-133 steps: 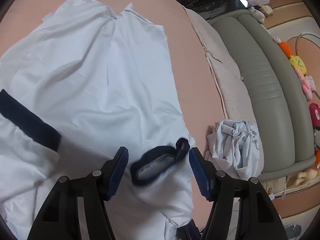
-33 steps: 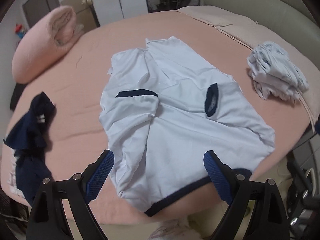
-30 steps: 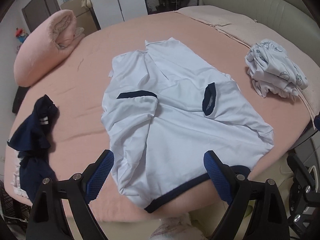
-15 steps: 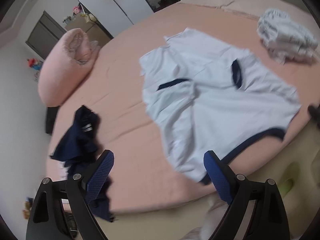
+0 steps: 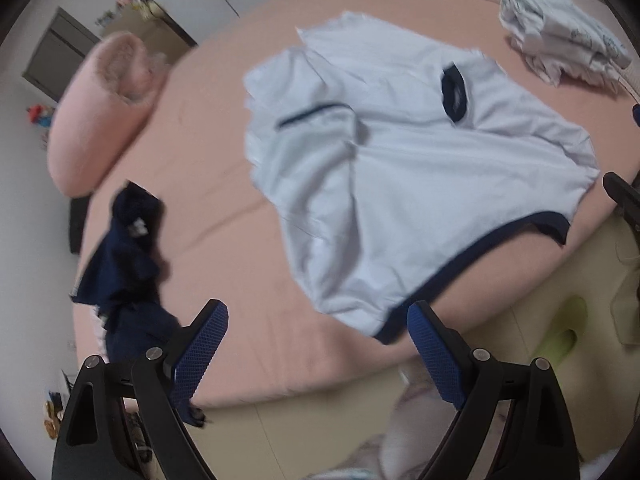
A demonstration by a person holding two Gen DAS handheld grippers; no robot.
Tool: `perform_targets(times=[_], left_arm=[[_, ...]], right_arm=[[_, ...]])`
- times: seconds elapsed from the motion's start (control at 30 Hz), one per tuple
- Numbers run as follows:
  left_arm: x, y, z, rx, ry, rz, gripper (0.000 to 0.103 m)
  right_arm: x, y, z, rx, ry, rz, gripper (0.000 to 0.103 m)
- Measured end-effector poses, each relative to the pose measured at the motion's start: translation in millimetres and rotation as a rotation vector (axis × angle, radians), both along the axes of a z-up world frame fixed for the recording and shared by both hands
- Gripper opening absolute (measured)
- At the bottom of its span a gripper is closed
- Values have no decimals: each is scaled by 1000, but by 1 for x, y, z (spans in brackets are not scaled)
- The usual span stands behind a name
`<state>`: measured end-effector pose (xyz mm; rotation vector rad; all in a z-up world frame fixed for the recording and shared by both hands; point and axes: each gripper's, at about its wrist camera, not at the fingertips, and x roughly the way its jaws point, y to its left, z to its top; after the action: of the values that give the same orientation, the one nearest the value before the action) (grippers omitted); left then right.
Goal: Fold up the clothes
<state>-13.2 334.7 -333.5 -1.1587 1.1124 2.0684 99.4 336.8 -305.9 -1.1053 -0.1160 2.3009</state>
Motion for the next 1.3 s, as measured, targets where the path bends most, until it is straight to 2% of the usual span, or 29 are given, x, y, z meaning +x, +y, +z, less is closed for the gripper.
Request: perform_targets(times=[0.13,0.27,0.37,0.47,0.53,0.63,0.77,0.83,0.9,1.0,1.13,1.2,1.3], left_arm=[[14,15,-15,-100,48,-70,92],[25,22,-27,-154,42,-151,92],[23,22,-35,-203,74,-164,92],[20,20,-41,-234,97,-160,92],[19,17,-42,-223,79,-158,92],[15,16,-47,-226,56,-160,92],[13,19,-51,-254,72,-189,92],[14,21,-48,-245,74,-201,92],[15,24,-45,-234,84,-218,92],[23,34,-41,-206,152,-277,92],[28,46,-40,-170,210,-329,92],[26,51,-42,-147,213,-322,92],[20,48,-45,-101,230,-269,92]], right_arm=[[2,-11,-8,94,-27,49,75],[3,-18,-20,169,-43,104,75],[-2,-22,-36,222,-77,150,75],[-6,-33,-52,344,-135,203,75],[-9,-40,-63,437,-176,237,75],[-13,-46,-78,525,-241,293,75],[-16,-53,-94,655,-294,343,75],[-18,-57,-96,705,-310,359,75],[-16,-65,-93,697,-297,392,75],[-13,-76,-85,659,-265,452,75],[-21,-79,-92,702,-297,457,75],[-26,-78,-99,698,-328,466,75],[-28,-77,-105,743,-339,484,75]])
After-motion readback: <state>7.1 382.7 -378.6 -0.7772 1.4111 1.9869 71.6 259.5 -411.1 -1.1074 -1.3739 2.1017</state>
